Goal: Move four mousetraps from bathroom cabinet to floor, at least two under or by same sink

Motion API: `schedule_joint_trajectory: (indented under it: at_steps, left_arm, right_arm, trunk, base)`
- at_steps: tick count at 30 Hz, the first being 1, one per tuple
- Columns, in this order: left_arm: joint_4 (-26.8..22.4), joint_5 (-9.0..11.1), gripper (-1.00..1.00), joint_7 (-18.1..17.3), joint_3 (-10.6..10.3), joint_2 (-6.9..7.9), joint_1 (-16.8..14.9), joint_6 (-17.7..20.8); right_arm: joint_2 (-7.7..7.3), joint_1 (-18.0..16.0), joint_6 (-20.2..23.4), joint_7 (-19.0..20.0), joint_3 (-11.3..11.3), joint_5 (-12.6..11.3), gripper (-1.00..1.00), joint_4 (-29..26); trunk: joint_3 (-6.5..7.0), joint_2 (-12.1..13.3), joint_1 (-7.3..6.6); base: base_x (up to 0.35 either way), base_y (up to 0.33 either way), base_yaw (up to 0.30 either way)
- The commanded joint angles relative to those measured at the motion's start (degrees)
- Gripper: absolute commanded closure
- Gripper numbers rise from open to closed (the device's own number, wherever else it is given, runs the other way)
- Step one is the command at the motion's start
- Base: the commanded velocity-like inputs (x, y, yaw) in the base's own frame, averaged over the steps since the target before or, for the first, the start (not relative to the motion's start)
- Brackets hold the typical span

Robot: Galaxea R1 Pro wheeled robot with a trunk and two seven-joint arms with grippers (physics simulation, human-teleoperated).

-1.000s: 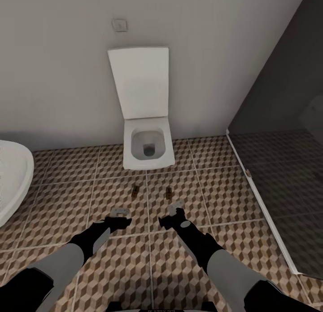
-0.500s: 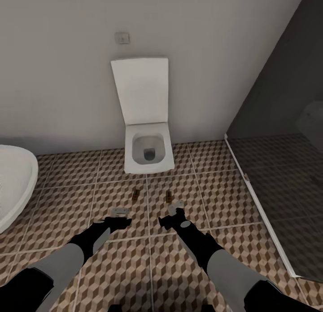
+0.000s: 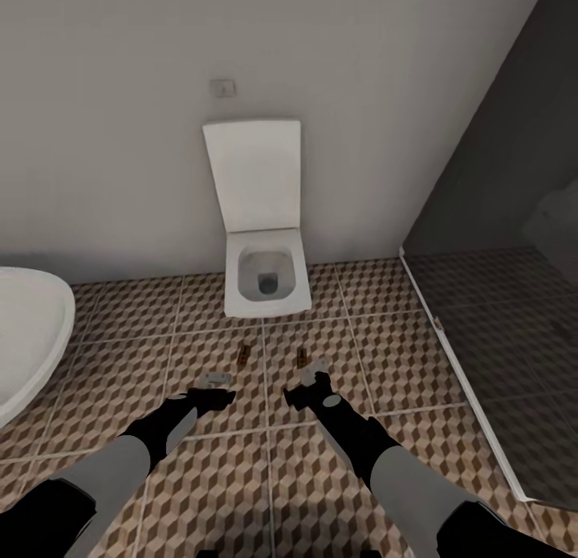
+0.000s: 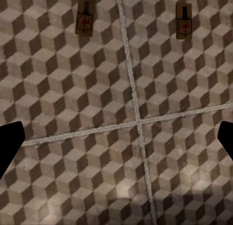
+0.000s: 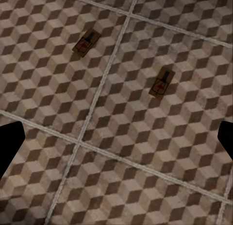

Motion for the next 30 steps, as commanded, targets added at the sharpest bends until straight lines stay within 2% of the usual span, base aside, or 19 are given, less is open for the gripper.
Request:
schedule_joint_trajectory:
  at_steps: [1, 4, 12, 18, 21, 30]
  left_arm:
    - [-0.1, 0.3, -1.0, -0.1, -0.2, 0.06, 0.0, 0.3]
    - [0.4, 0.3, -1.0, -0.1, -0.2, 0.06, 0.0, 0.3]
    - [5.8, 0.3, -1.0, -0.2, -0.2, 0.05, 0.1, -0.1]
    - [10.0, 0.3, -1.0, -3.0, -0.2, 0.12, 0.1, -4.9]
    - [14.5, 0.3, -1.0, -5.1, -0.2, 0.07, 0.2, -7.3]
    - [20.2, 0.3, -1.0, -5.5, -0.2, 0.06, 0.2, -13.2]
  right_arm:
    - [0.0, 0.0, 0.3, -0.3, 0.3, -0.3, -1.0, 0.0]
    - [0.0, 0.0, 0.2, -0.2, 0.3, -0.3, -1.0, 0.0]
    - [0.0, 0.0, 0.1, 0.0, 0.3, -0.5, -1.0, 0.2]
    - [-0.6, 0.0, -1.6, 0.0, 0.3, -0.8, -1.0, 0.9]
    - [-1.29, 0.0, -3.5, 0.0, 0.3, -0.8, -1.0, 2.5]
    - [-1.63, 0.0, -8.6, 0.0, 0.3, -0.9, -1.0, 7.5]
  trunk:
    - [0.25, 0.4, -0.22]
    - [1.07, 1.6, -0.88]
    - [3.25, 4.8, -2.64]
    - [4.88, 7.2, -3.96]
    - [5.7, 8.4, -4.61]
    - [8.15, 12.0, -6.59]
  base:
    - [0.0, 0.0, 0.0]
    - [0.0, 0.0, 0.0]
    - [0.0, 0.0, 0.0]
    - [0.0, 0.0, 0.0]
    - [0.0, 0.0, 0.0]
    - [0.0, 0.0, 0.0]
